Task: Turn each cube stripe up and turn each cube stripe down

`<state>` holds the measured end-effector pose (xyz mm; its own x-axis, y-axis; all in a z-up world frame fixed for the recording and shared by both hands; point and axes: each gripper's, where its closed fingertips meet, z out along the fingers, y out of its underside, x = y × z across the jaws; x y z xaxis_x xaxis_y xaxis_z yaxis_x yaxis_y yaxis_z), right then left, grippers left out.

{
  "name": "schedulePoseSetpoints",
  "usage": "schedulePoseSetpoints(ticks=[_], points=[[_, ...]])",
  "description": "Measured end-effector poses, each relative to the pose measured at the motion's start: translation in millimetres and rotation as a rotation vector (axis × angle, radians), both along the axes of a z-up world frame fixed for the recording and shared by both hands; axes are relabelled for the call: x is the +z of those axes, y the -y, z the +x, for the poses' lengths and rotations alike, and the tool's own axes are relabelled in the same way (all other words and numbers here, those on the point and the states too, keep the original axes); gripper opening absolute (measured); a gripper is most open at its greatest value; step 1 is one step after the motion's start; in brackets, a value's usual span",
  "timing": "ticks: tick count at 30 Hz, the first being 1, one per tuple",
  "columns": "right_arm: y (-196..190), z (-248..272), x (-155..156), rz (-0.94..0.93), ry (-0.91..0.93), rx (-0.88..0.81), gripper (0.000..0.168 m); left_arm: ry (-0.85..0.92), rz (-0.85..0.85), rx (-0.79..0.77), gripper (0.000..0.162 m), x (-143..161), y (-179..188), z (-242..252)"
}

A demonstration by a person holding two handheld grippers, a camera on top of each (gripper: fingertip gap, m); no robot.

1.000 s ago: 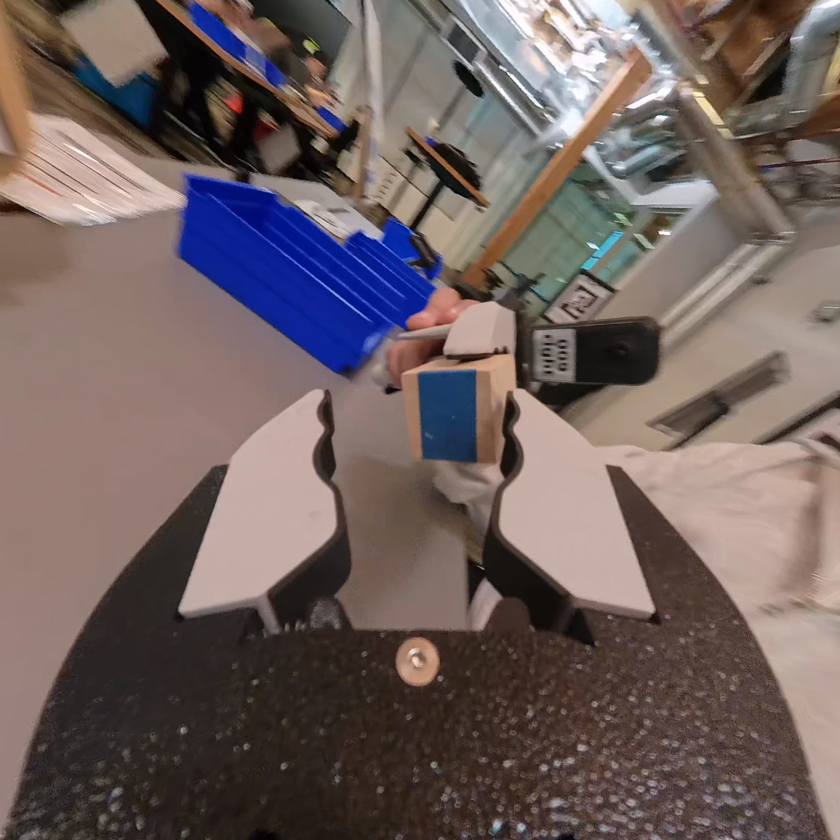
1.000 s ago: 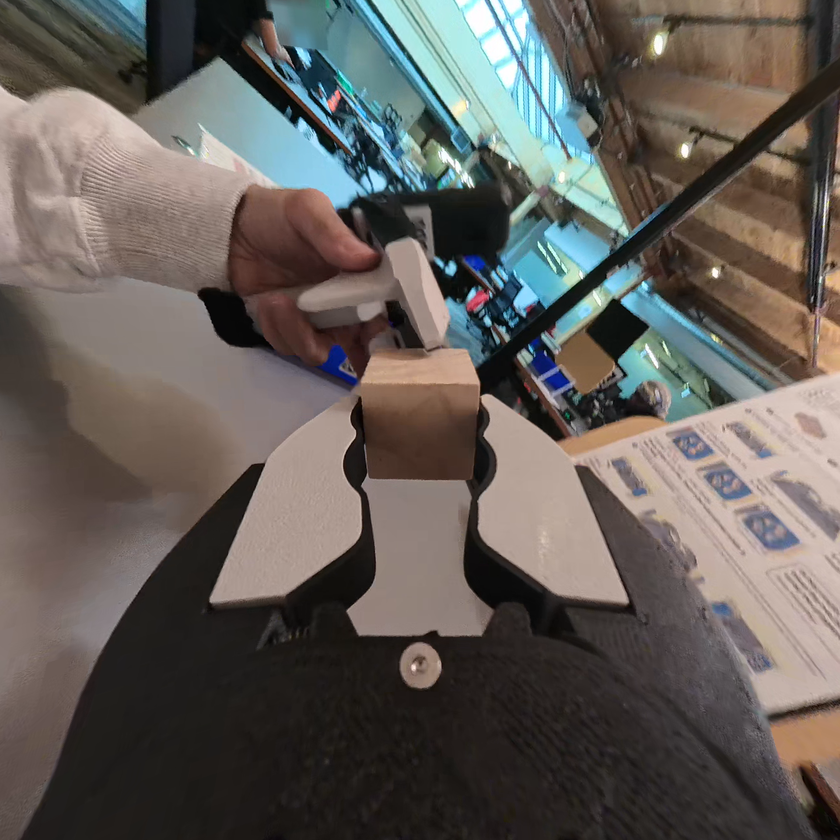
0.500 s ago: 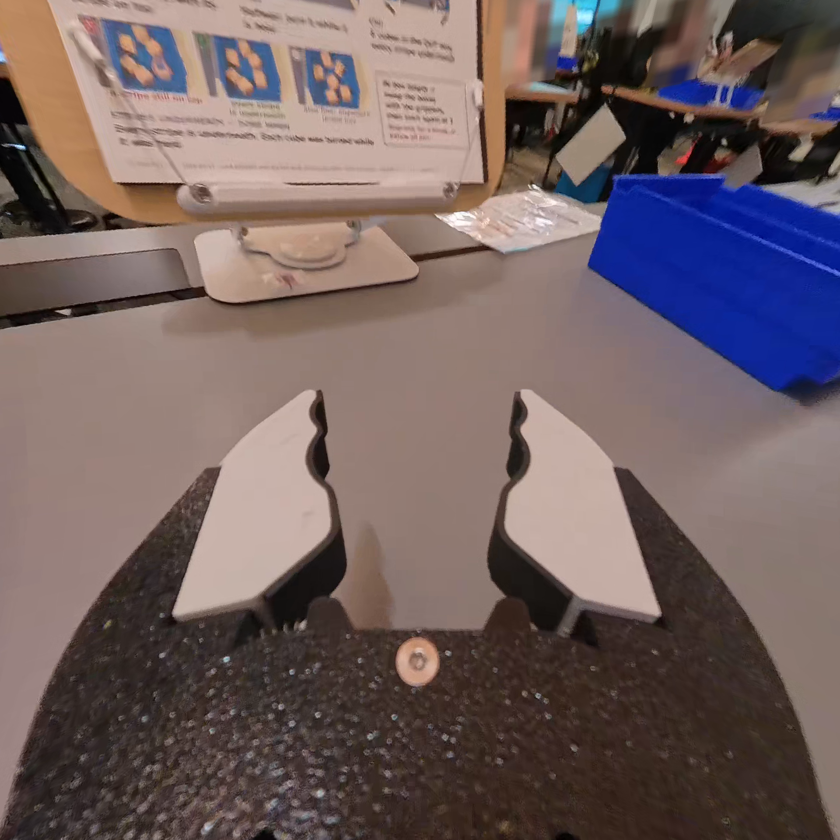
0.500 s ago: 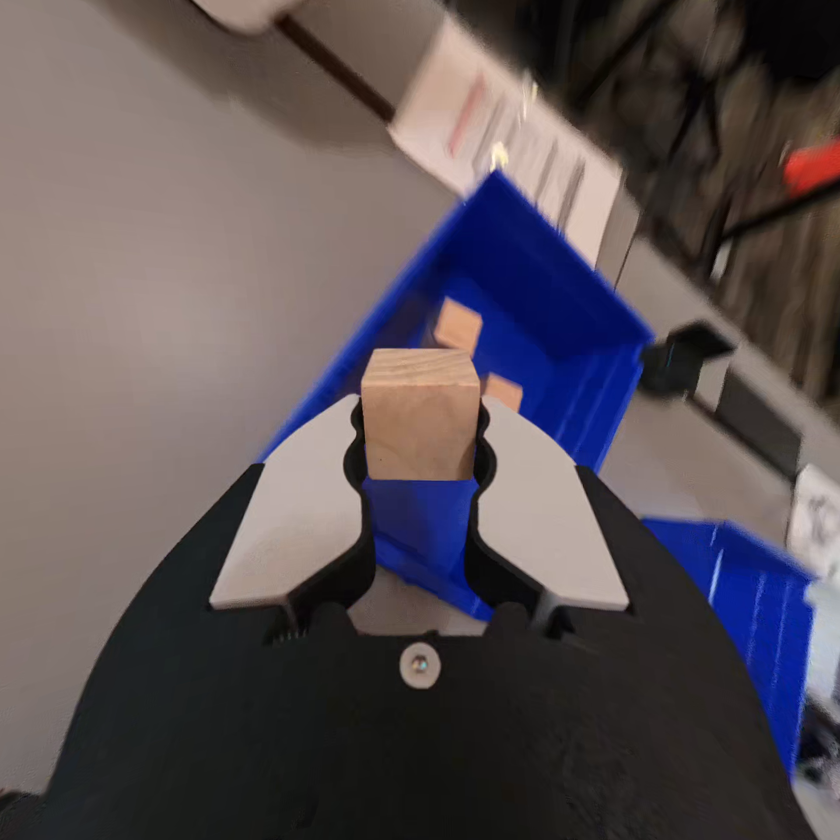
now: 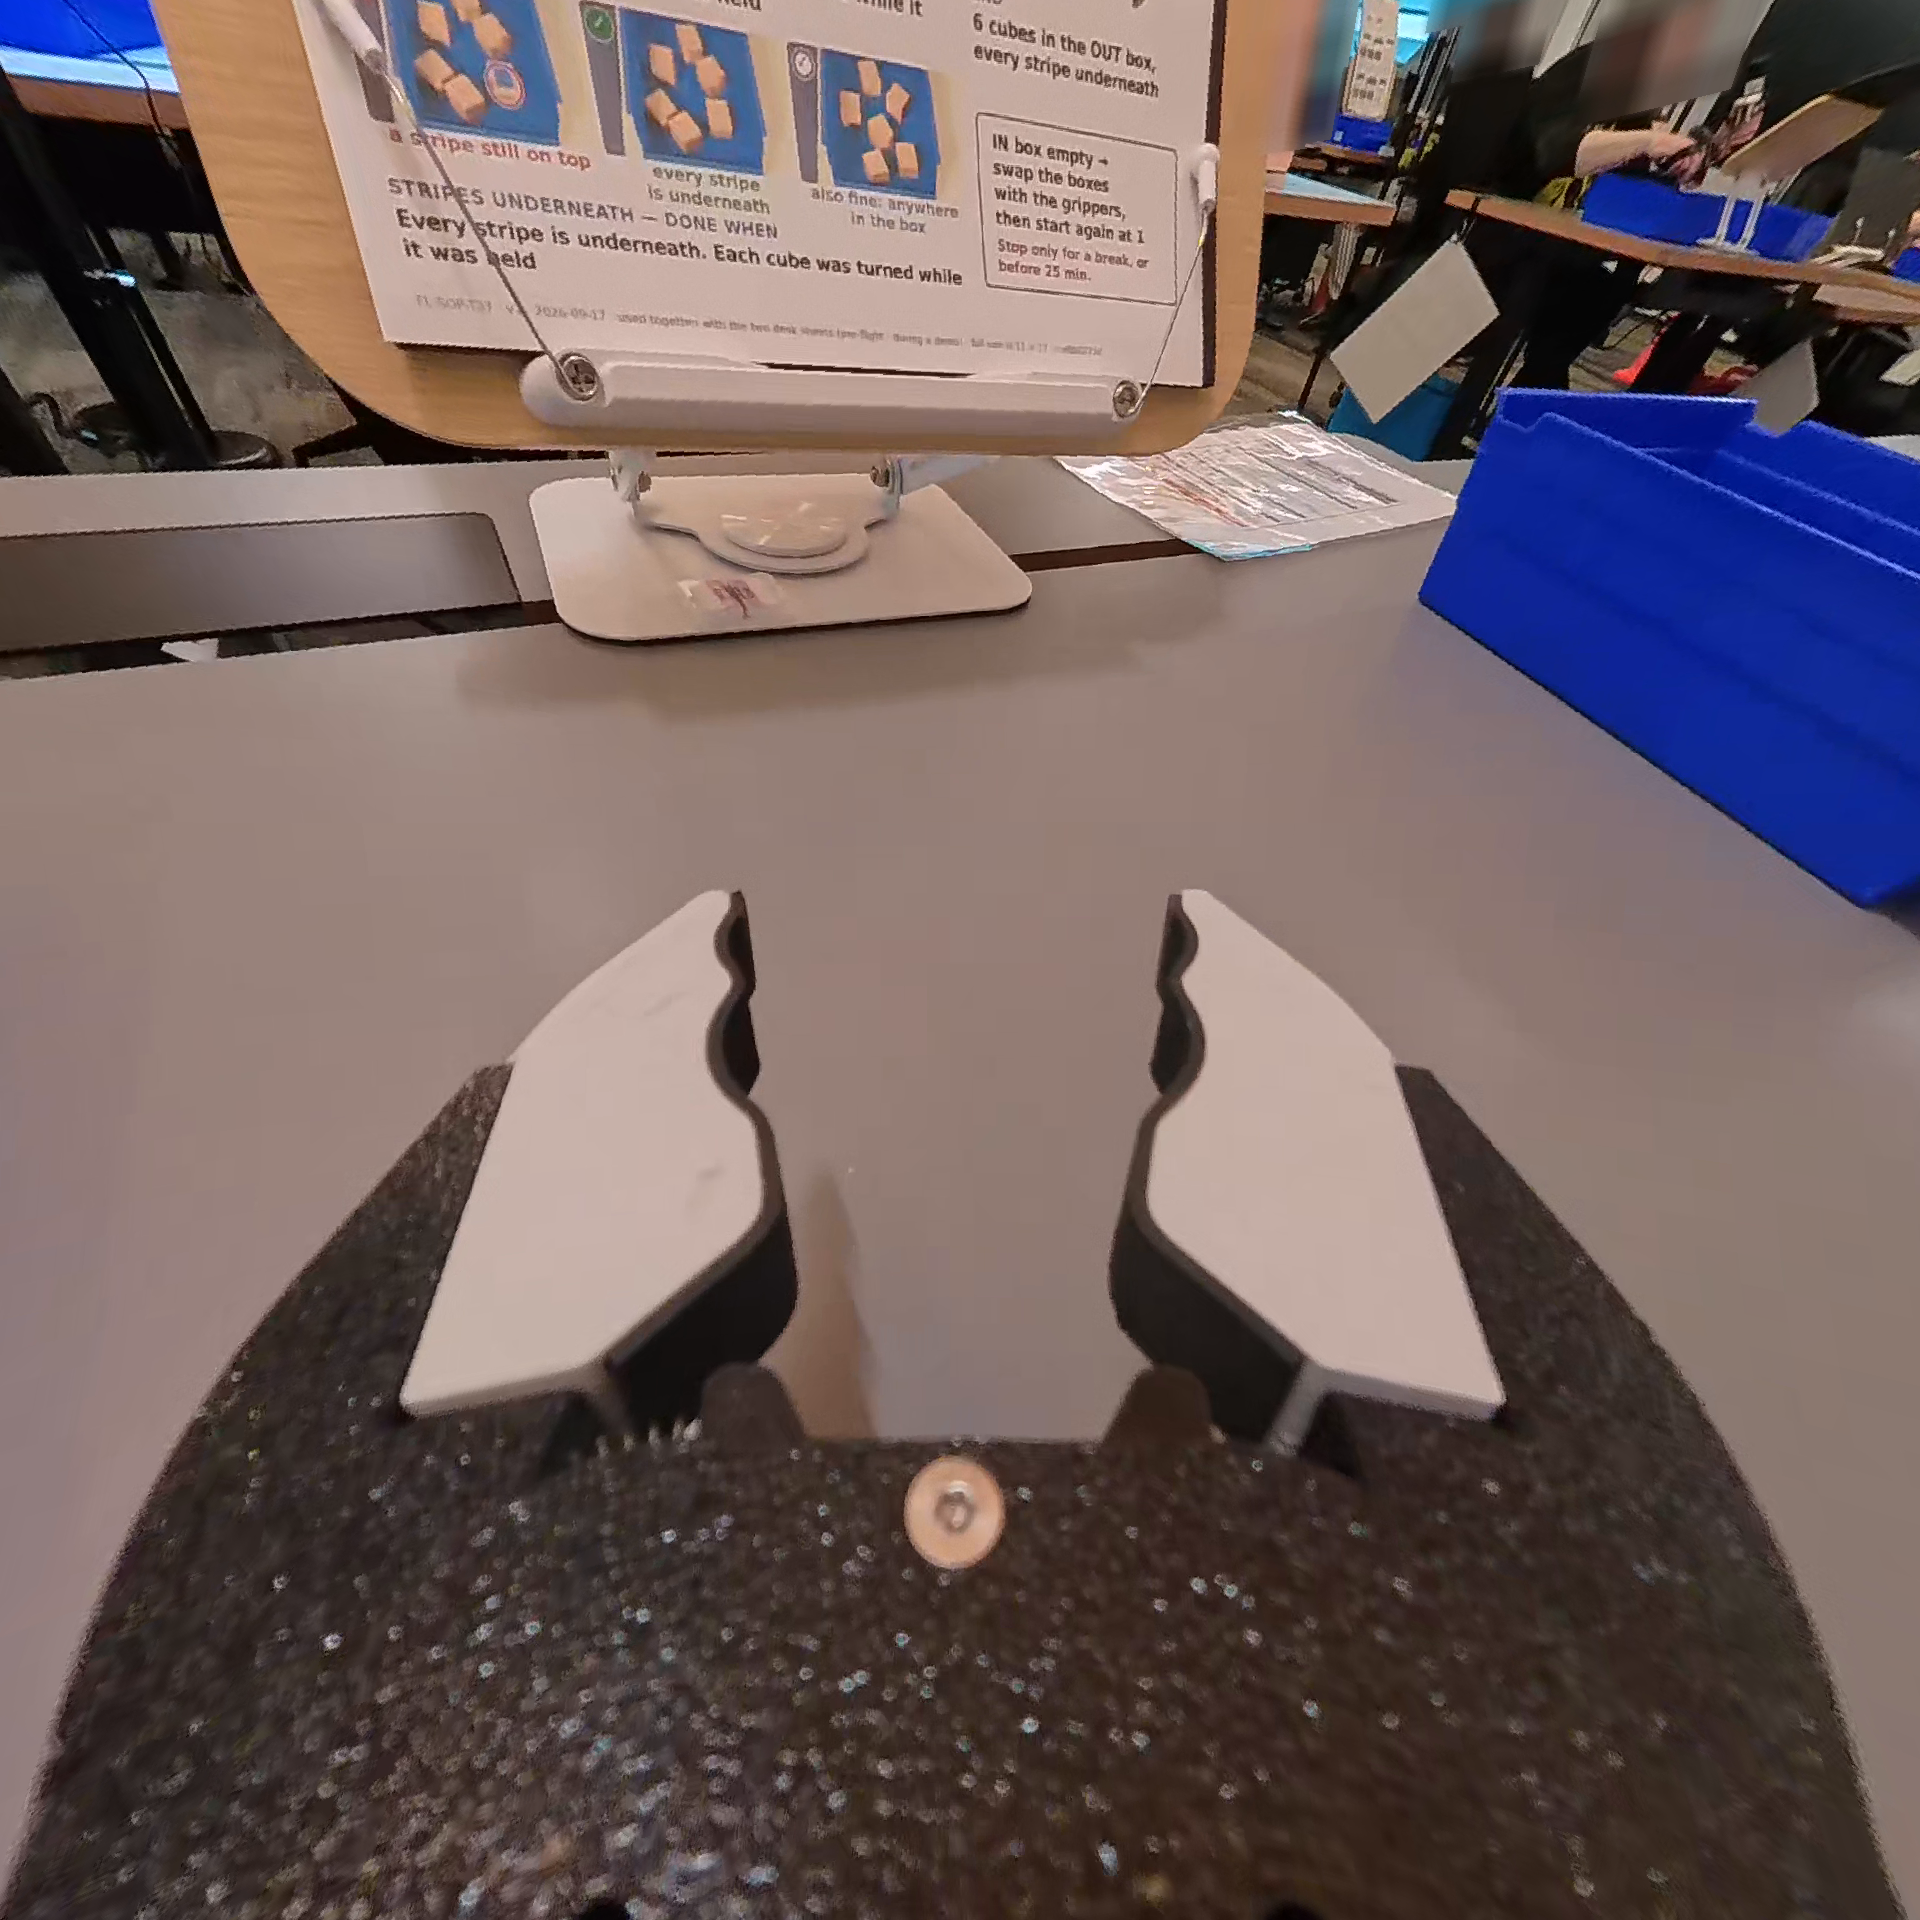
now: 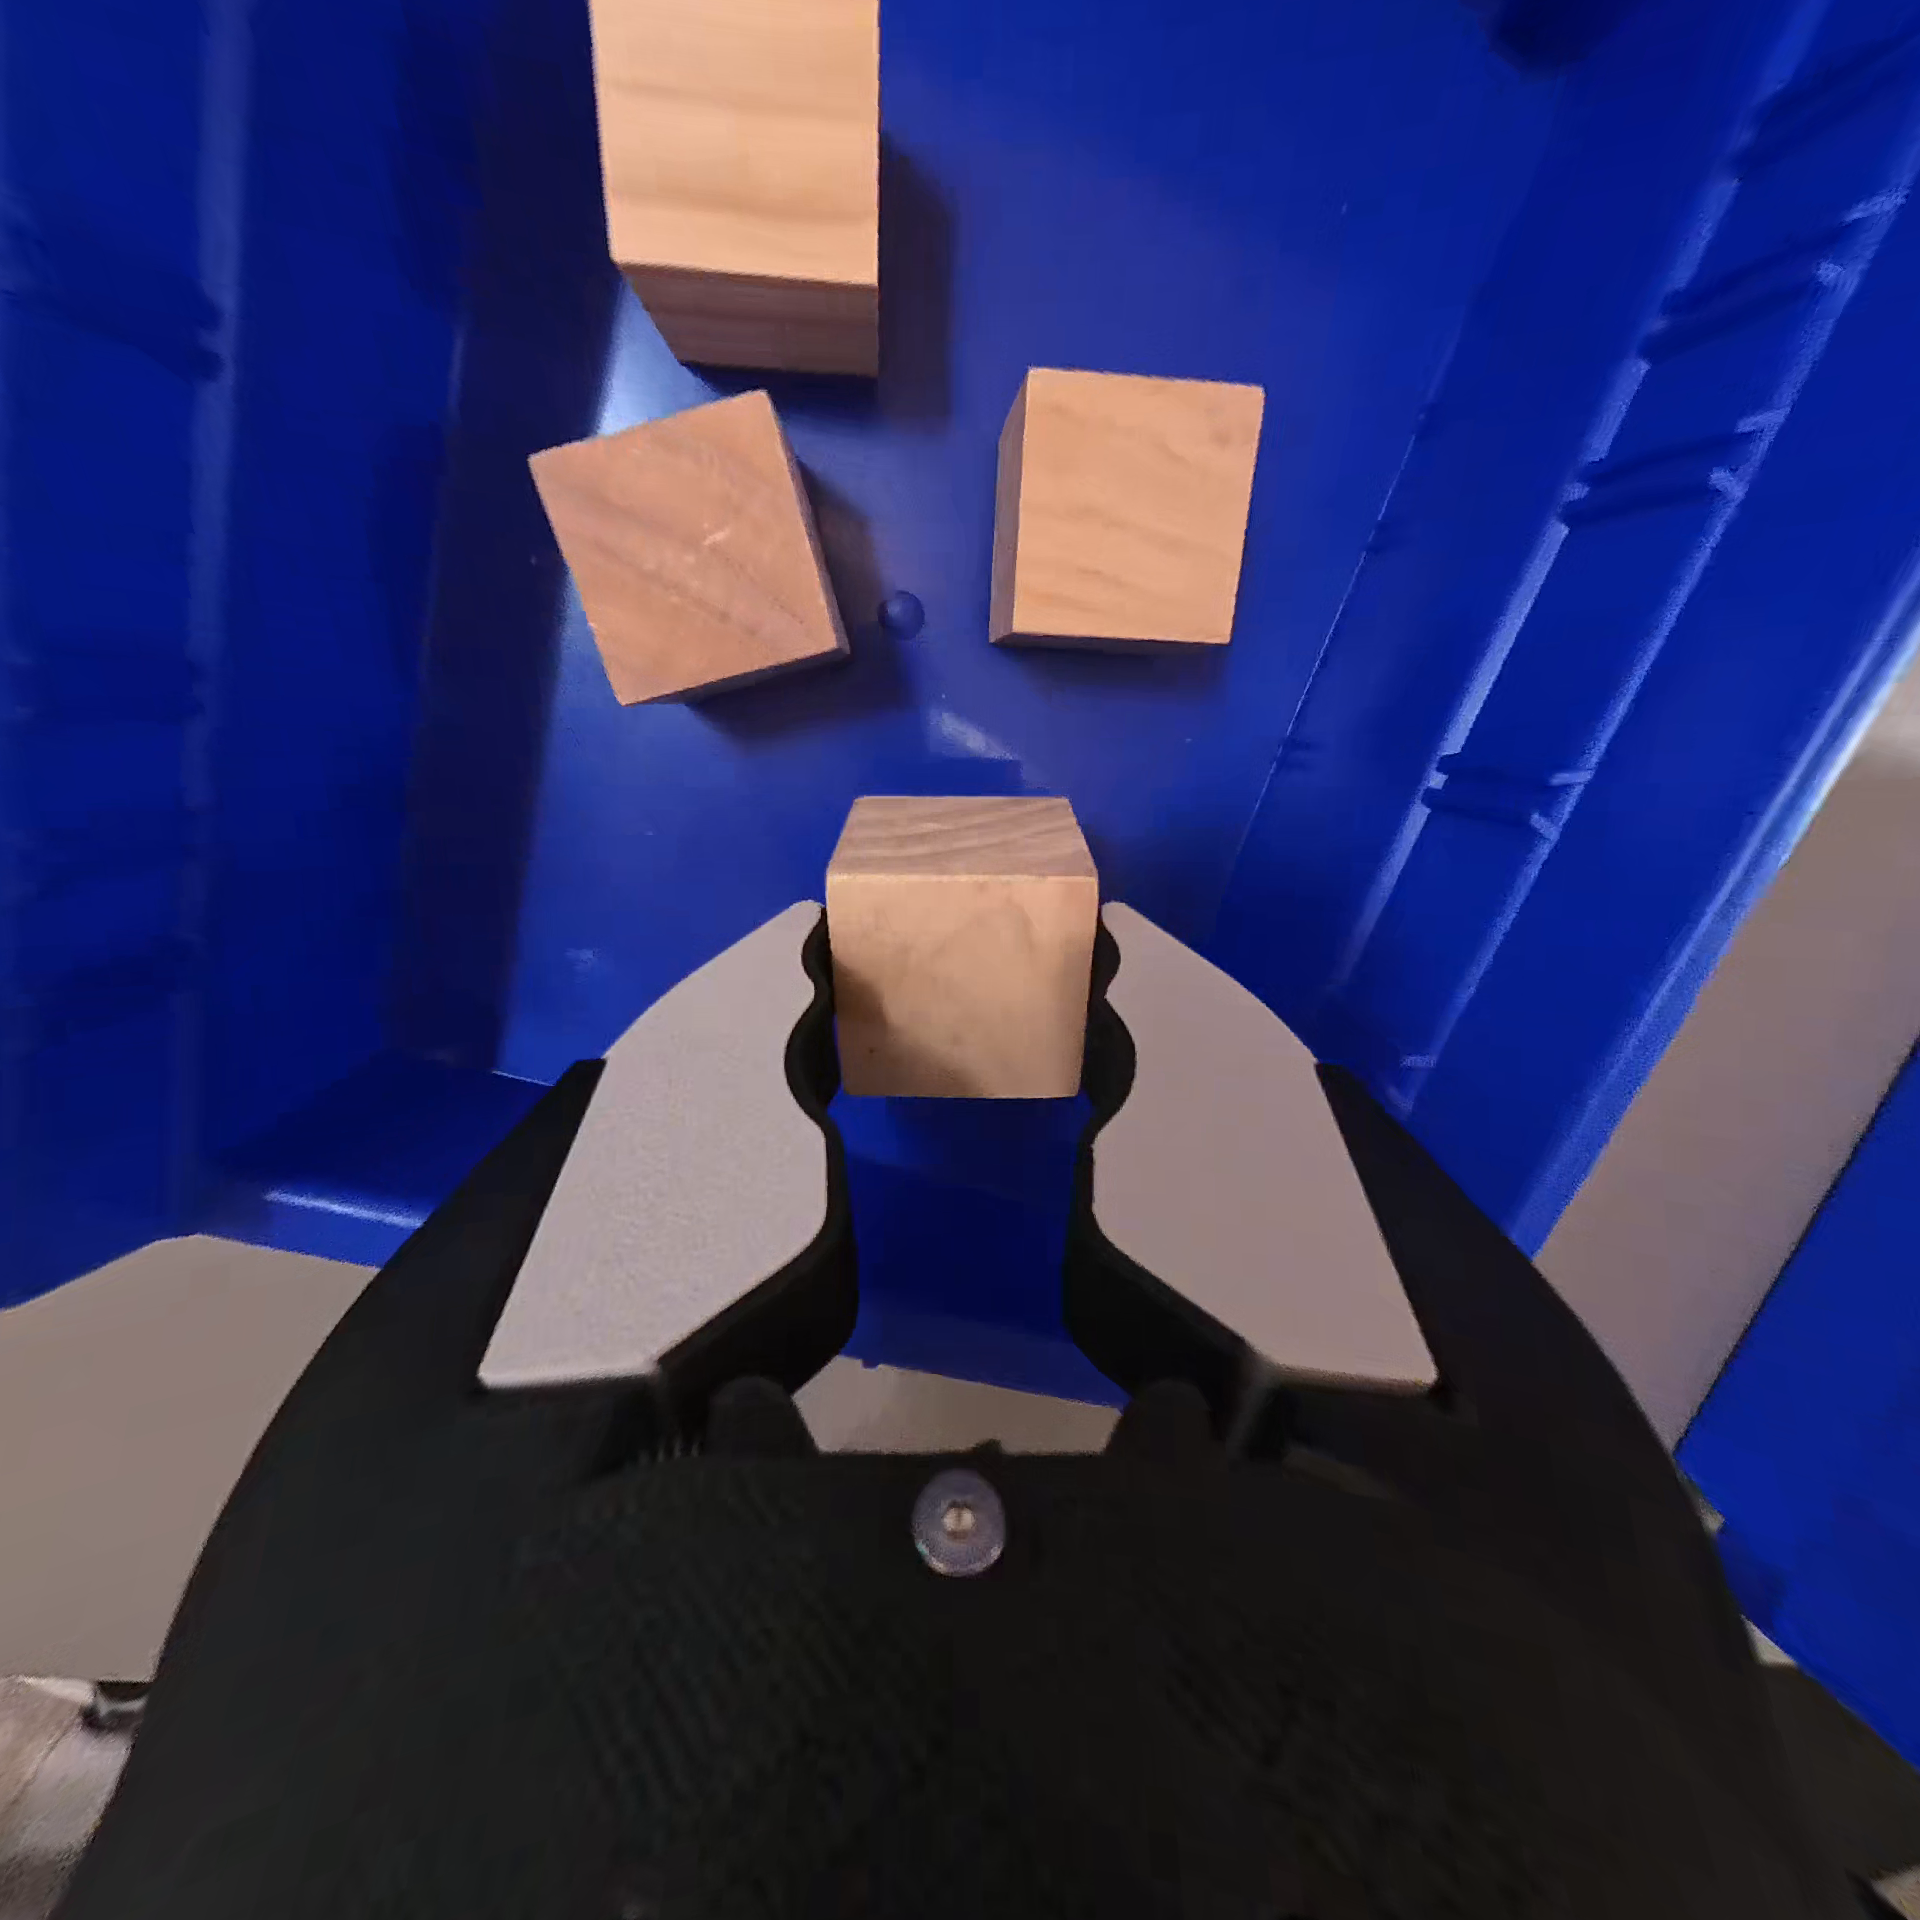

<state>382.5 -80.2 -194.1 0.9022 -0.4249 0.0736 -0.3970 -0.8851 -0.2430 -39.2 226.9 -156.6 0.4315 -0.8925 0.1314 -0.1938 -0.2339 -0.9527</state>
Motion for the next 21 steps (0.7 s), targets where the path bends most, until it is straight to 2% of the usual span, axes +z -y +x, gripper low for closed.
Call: schedulePoseSetpoints(ticks=[5, 21], points=[[6.5, 4.6, -9.8, -0.090, -0.014, -0.012, 0.046, -0.019, 0.014, -0.016, 0.073, -1.5, 3.1, 1.8], [10.2, 0.9, -26.6, -0.170, -0.041, 0.017, 0.046, -0.015, -0.002, -0.030, 0.073, -1.9, 4.6, 2.5]])
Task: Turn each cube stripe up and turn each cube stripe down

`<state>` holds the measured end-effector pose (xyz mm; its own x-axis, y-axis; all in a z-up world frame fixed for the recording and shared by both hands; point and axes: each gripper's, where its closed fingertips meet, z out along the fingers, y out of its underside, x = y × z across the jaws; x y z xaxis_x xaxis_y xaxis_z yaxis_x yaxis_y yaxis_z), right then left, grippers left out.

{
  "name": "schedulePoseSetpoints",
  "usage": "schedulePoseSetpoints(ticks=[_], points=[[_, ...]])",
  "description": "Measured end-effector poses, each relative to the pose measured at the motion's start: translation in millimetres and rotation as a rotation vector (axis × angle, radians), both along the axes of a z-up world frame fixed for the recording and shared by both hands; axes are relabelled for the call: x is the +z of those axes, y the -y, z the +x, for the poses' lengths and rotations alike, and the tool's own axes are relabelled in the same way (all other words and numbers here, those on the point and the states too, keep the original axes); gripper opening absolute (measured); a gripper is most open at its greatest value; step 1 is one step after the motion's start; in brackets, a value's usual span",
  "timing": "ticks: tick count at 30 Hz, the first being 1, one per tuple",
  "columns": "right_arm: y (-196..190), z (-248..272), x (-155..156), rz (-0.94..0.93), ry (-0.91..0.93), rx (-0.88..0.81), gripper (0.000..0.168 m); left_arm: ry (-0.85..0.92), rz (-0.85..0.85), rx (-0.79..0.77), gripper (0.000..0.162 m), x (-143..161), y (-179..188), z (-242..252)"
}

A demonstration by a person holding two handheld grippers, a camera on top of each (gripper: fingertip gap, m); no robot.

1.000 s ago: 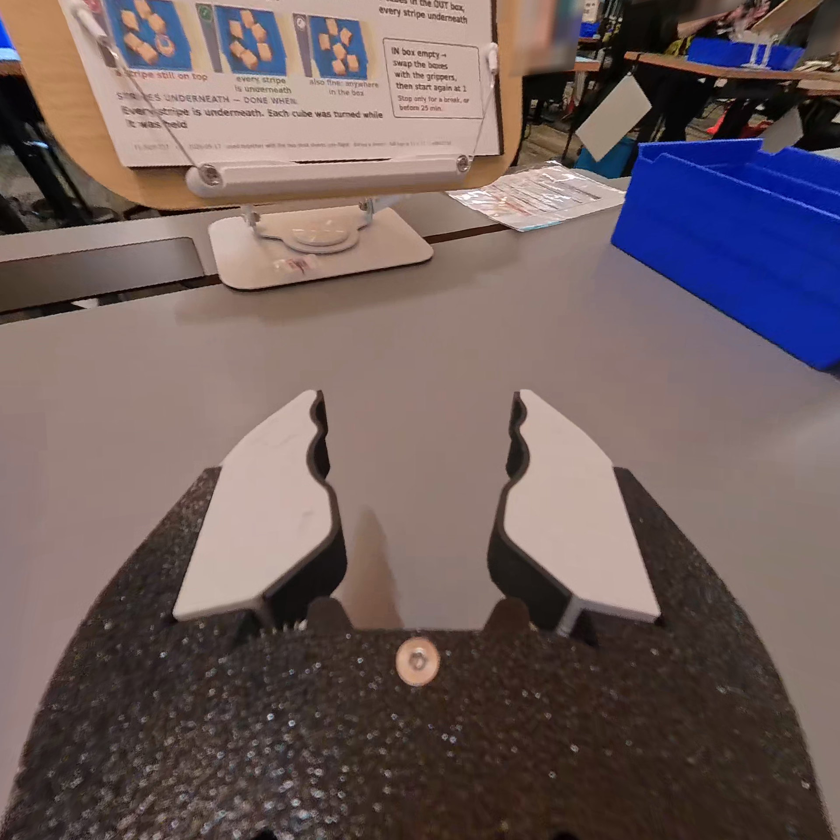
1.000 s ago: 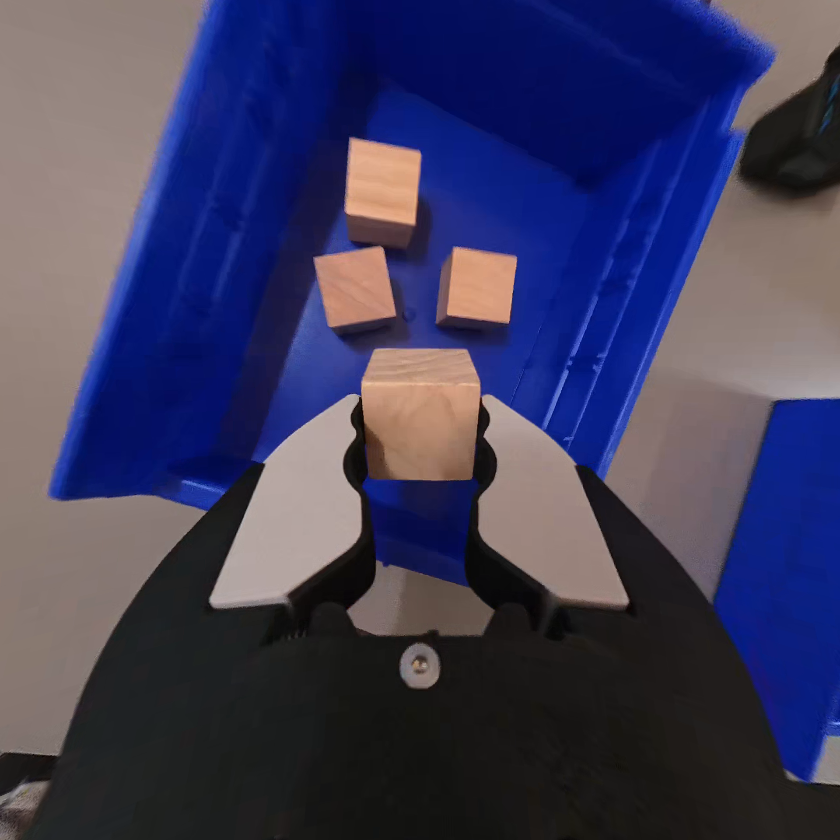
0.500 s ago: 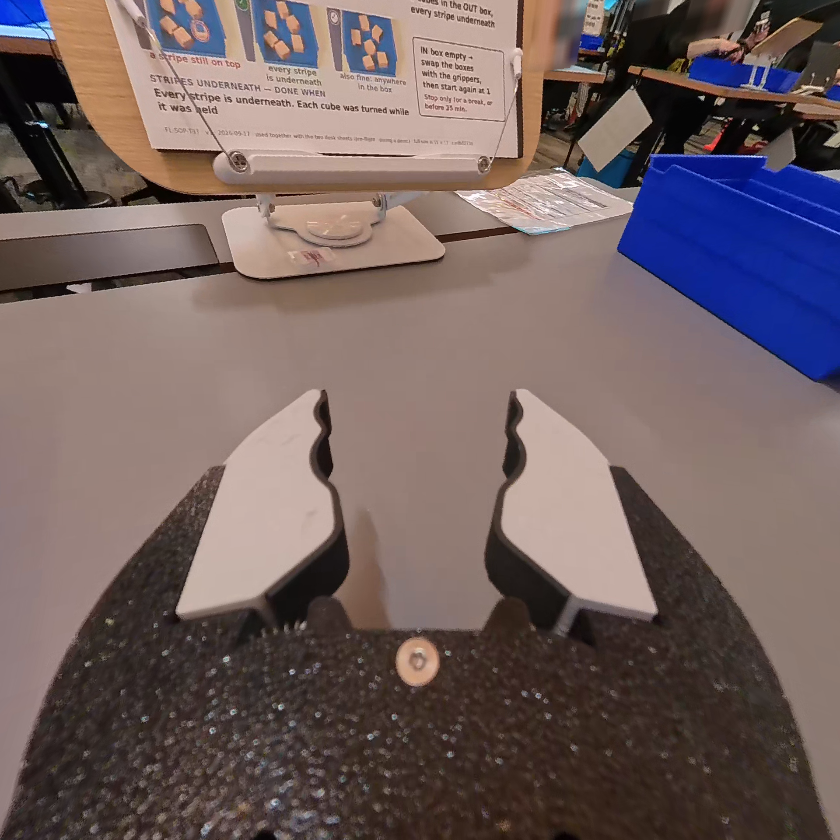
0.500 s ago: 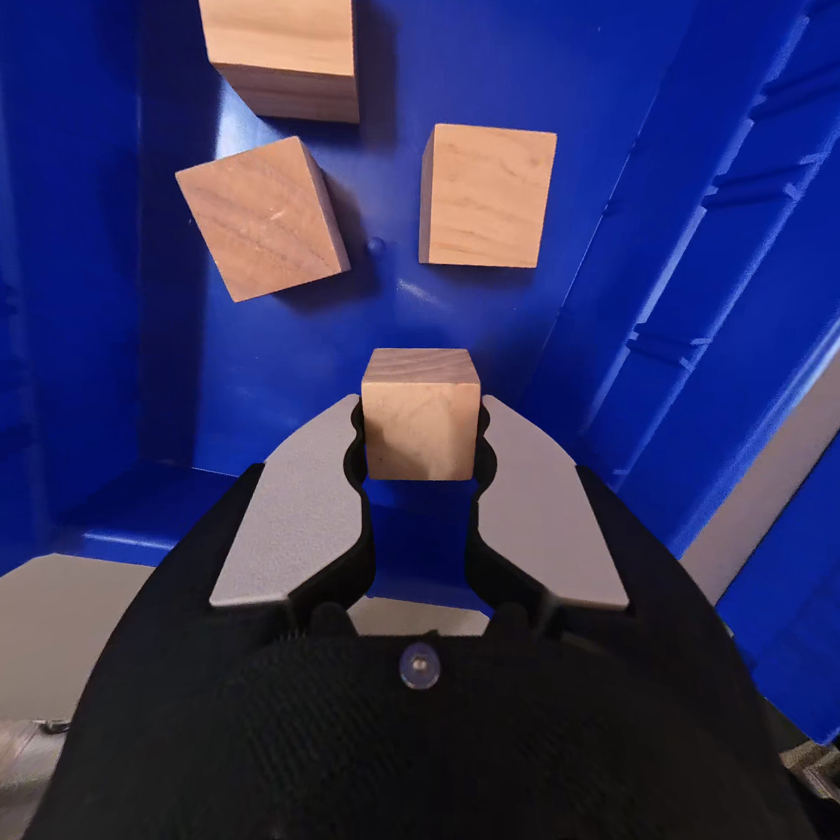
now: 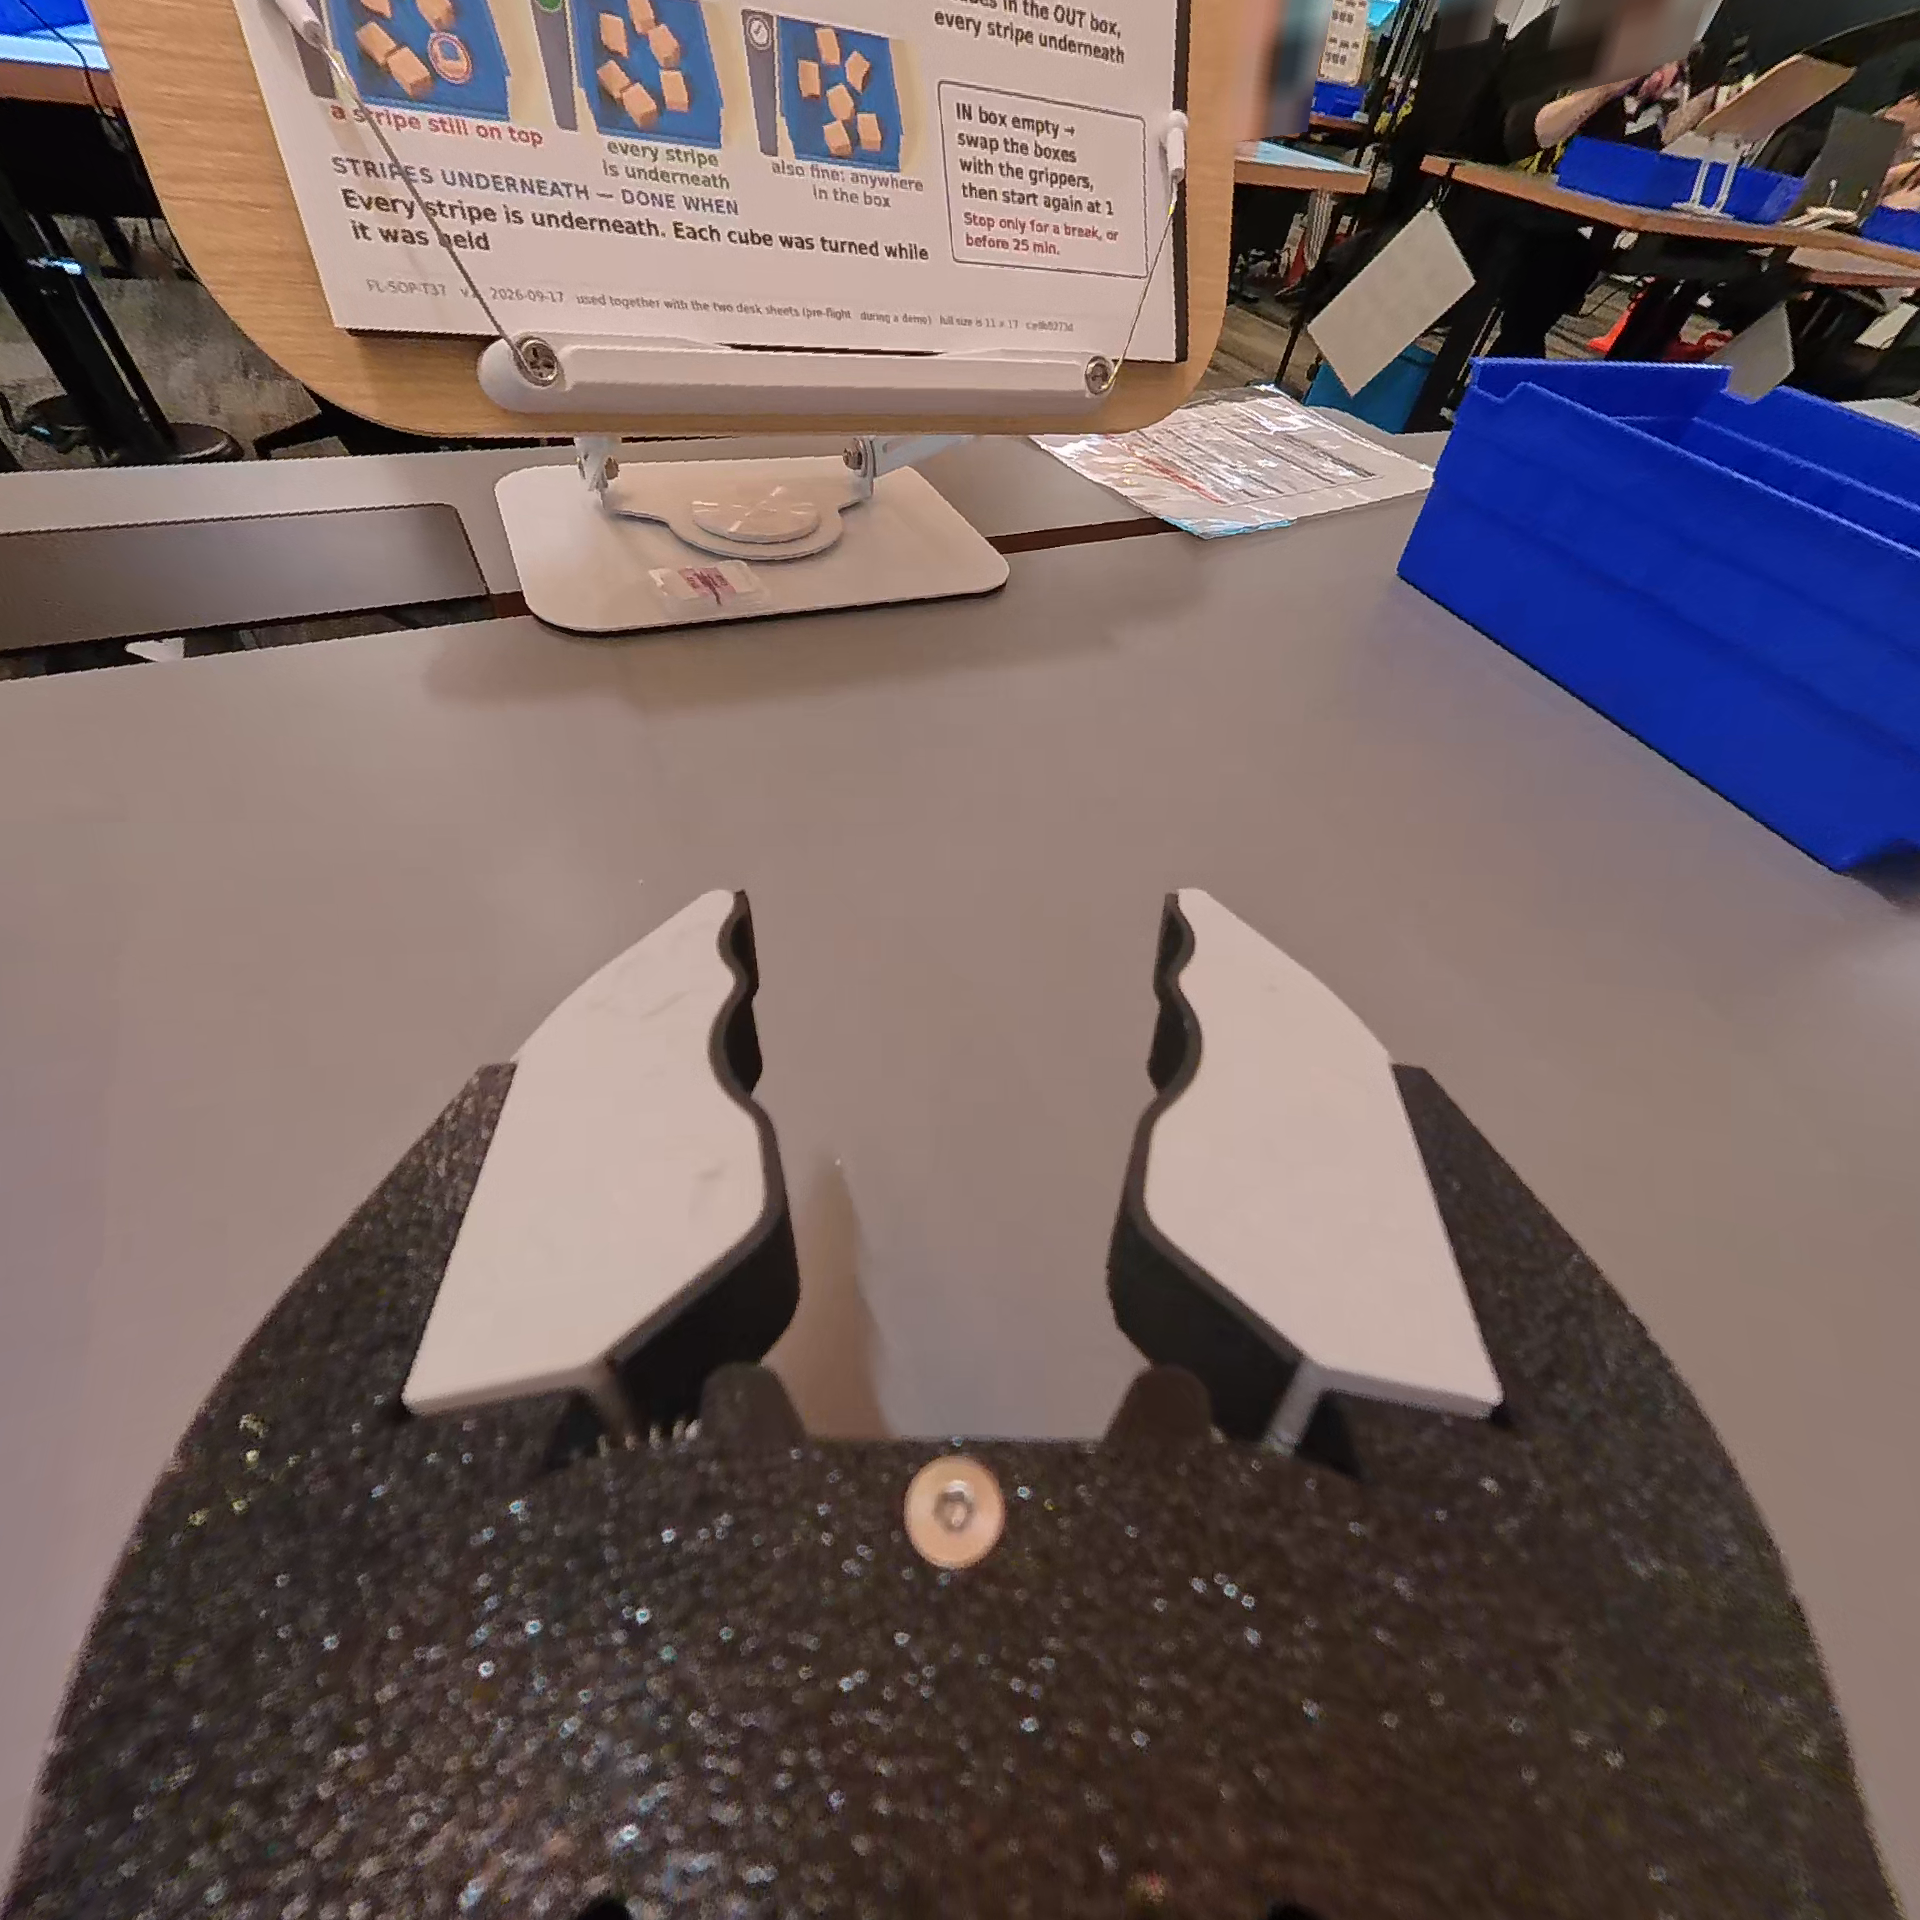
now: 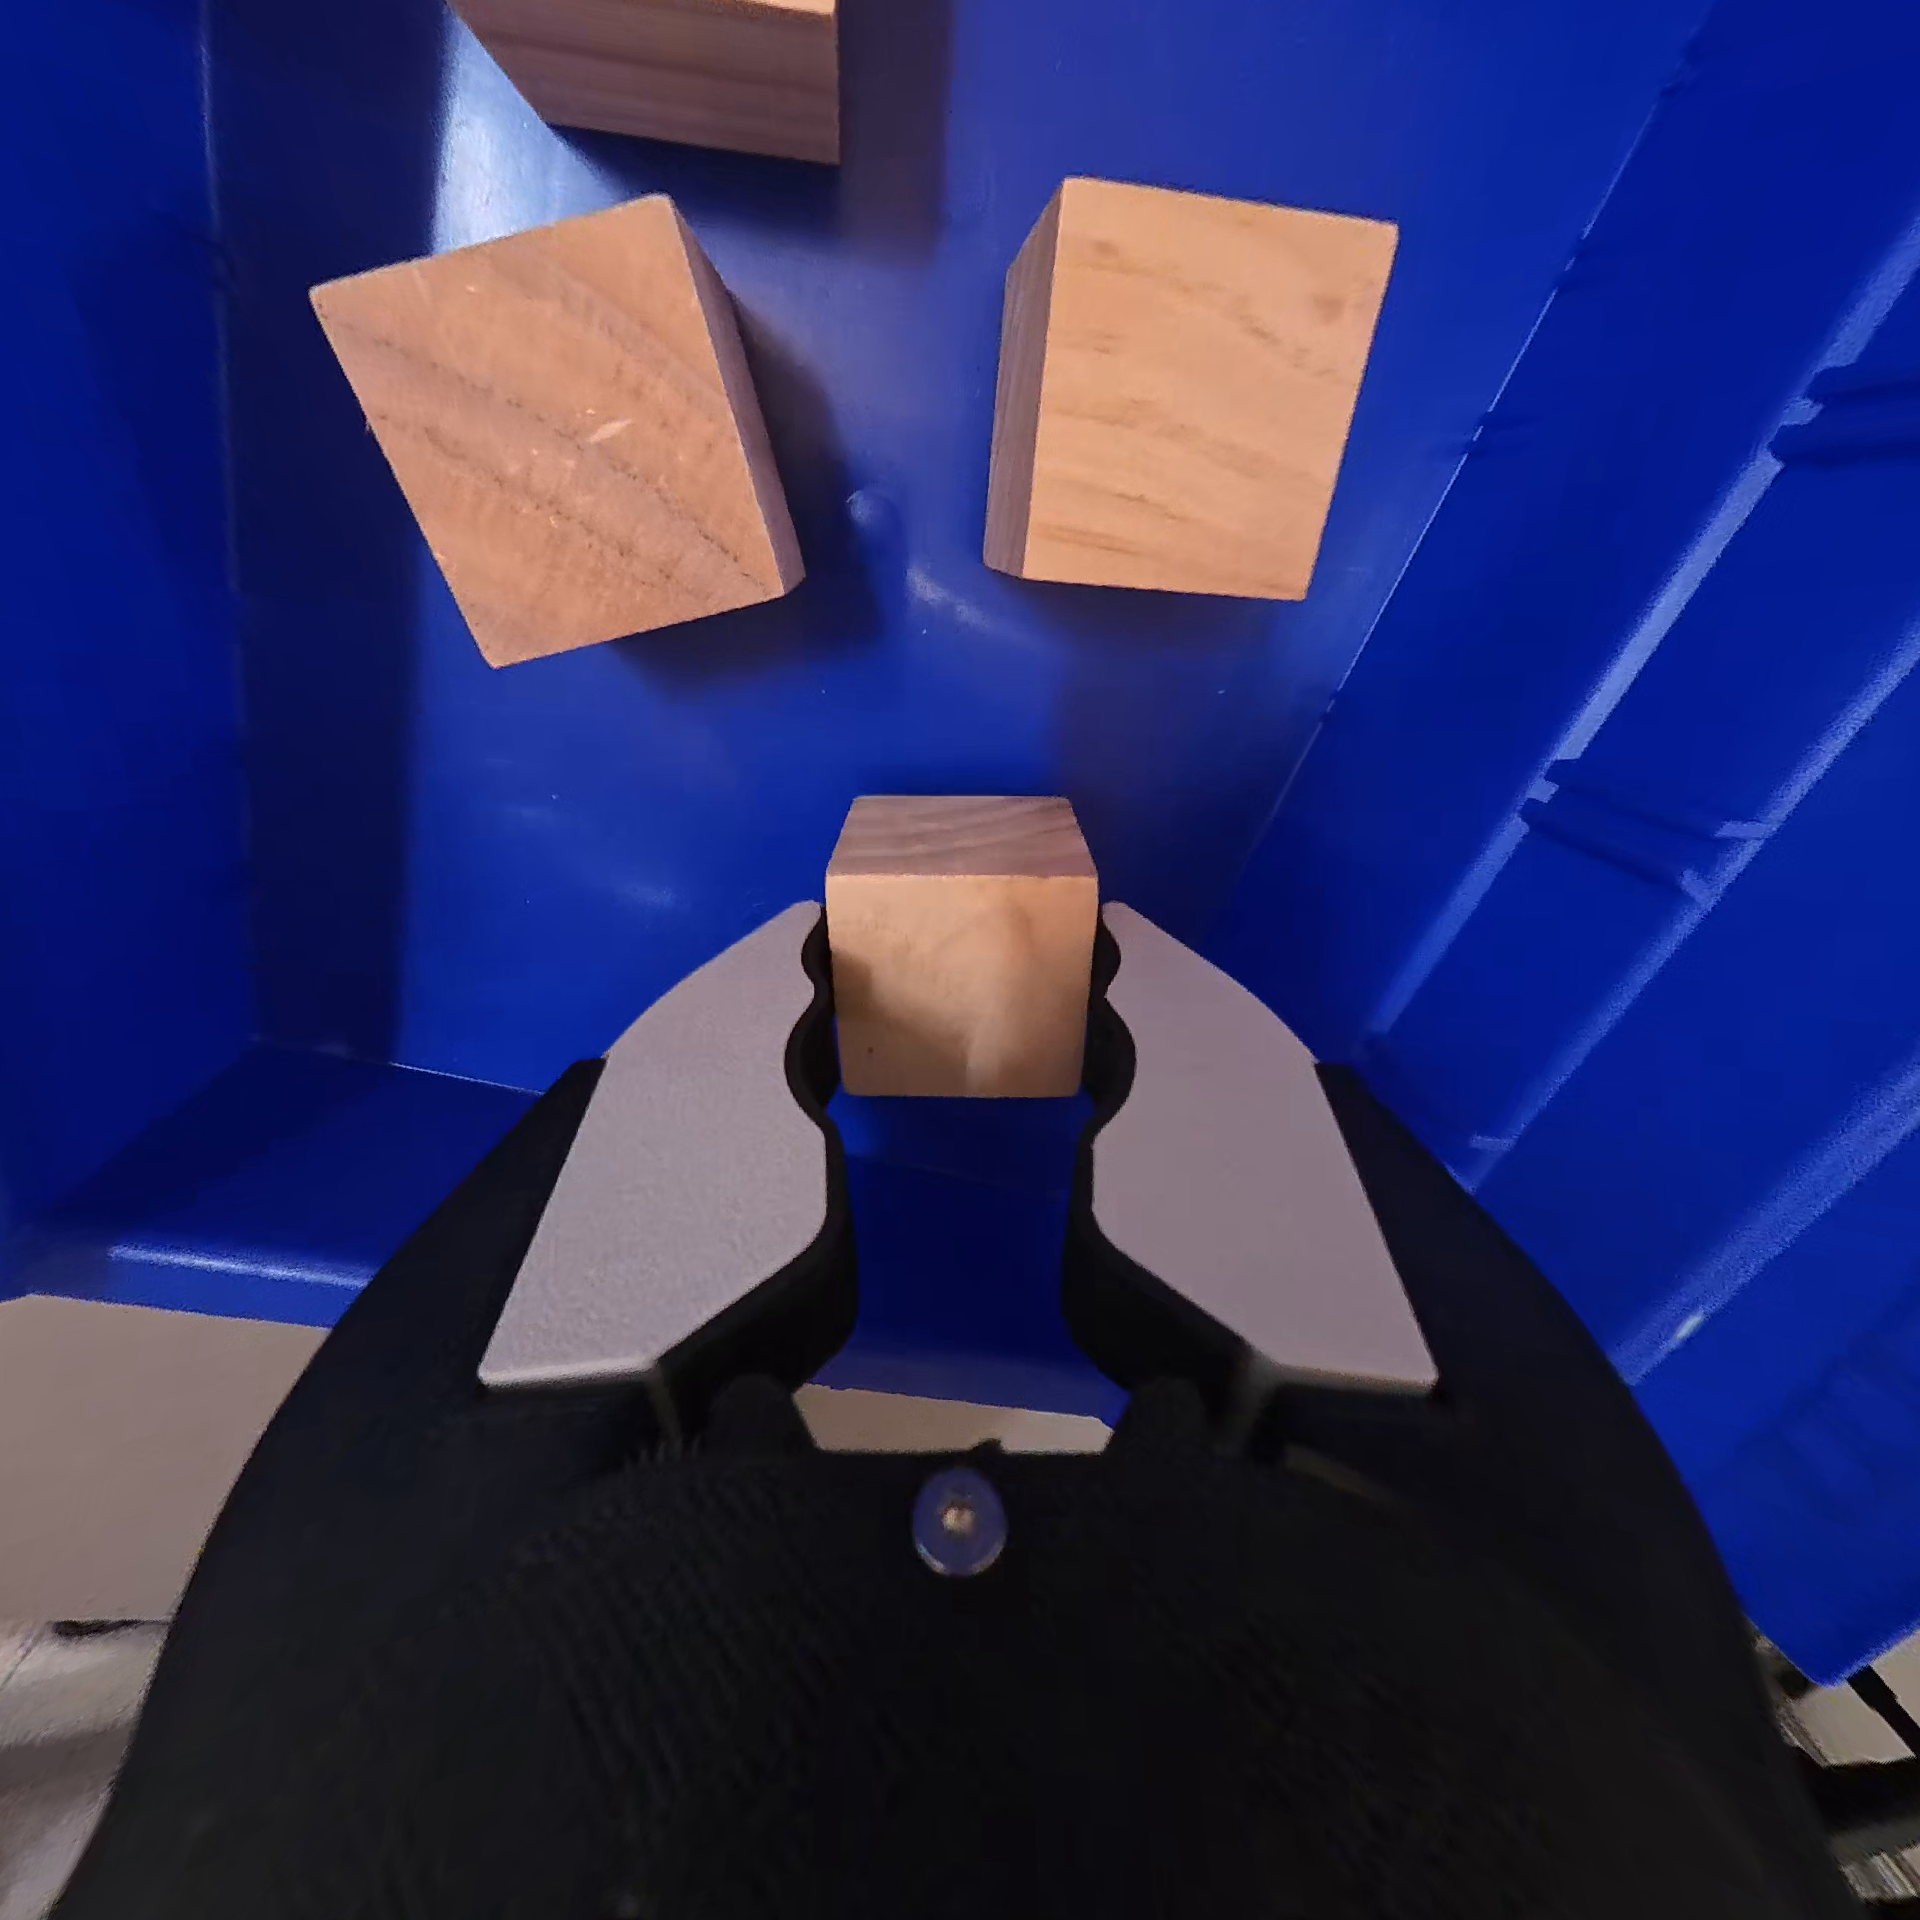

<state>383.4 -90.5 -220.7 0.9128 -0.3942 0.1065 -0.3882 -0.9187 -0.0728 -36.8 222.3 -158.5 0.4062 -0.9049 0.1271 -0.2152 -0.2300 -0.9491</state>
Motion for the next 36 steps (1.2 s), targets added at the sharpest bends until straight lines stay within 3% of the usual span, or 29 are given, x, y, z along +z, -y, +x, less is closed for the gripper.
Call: schedulePoseSetpoints(ticks=[10, 14, 17, 21, 25, 28, 32, 36], points=[[0.5, 2.3, -4.3, -0.006, 0.026, 0.033, 0.046, -0.002, -0.018, -0.016, 0.073, -2.4, 2.6, 2.3], [-3.2, 3.8, 2.8, 0.025, 0.050, 0.046, 0.055, -0.006, -0.019, -0.021, 0.073, -3.3, 3.4, 3.2], [-11.7, 2.7, 23.5, 0.078, 0.088, 0.065, 0.064, -0.008, -0.018, -0.020, 0.073, -3.7, 3.4, 3.5], [-52.1, -11.3, 83.9, 0.308, 0.216, 0.115, 0.071, -0.006, -0.015, -0.014, 0.073, -2.8, 1.9, 2.8], [-116.0, -77.6, 149.3, 0.630, 0.294, 0.295, 0.074, 0.004, -0.009, 0.001, 0.073, 2.4, -2.6, -1.1], [-164.2, -157.5, 174.7, 0.889, 0.291, 0.466, 0.075, 0.014, -0.002, 0.044, 0.073, 15.7, -12.6, -13.2], [-214.4, -264.5, 164.8, 1.209, 0.175, 0.640, 0.075, 0.046, 0.004, 0.147, 0.071, 52.4, -33.3, -51.5], [-241.7, -315.4, 125.8, 1.357, 0.095, 0.676, 0.075, 0.025, 0.046, 0.329, 0.069, 88.8, -79.8, -120.1]])
